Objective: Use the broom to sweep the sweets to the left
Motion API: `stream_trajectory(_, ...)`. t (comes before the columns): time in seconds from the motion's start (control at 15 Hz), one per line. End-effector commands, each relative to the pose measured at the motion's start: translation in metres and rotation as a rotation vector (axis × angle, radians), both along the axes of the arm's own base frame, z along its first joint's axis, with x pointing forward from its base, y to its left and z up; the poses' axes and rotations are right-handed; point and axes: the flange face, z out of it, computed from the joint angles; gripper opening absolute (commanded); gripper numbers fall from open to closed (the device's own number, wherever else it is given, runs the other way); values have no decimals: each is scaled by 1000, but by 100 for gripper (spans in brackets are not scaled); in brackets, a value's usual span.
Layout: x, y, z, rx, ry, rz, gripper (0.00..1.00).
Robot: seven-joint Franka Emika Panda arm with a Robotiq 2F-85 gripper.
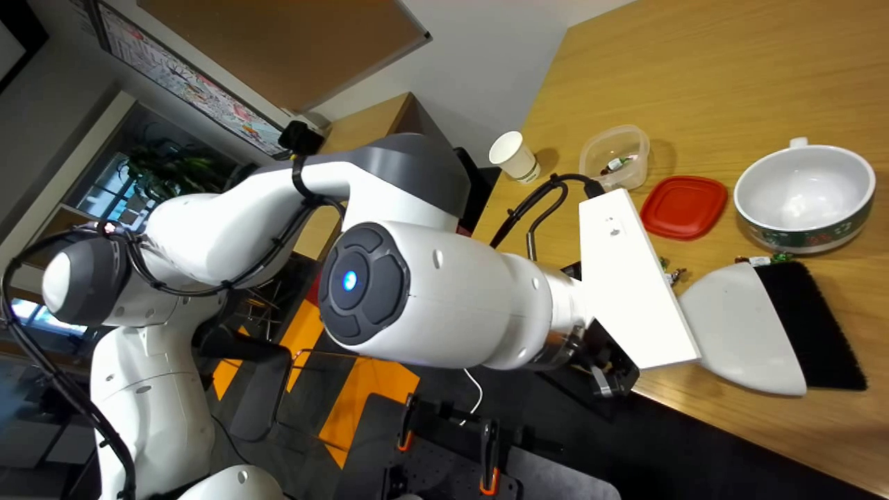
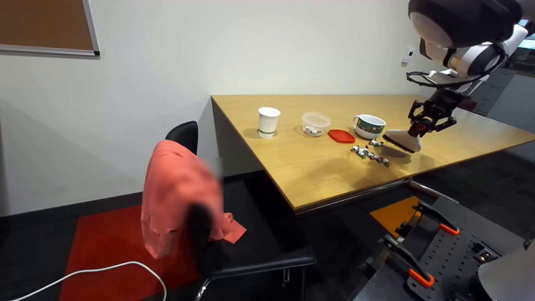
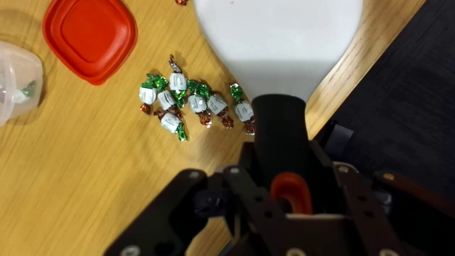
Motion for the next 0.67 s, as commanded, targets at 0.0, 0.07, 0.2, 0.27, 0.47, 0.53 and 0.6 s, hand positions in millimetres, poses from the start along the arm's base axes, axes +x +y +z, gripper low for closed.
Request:
stream_trajectory(0.0,20,-8,2,56,-41,12,15)
stream_trajectory(0.07,24,-9,1,63,-40,20,15)
stream_trajectory(0.2,33,-10,-2,82,-34,40,15)
stream_trajectory(0.27,36,-11,-3,89,-24,51,15)
stream_trajectory(0.47,45,-16,-5,89,1,72,15)
stream_trajectory(0.53,48,-17,-6,86,8,77,15)
stream_trajectory(0.6,52,-17,-6,85,18,88,15)
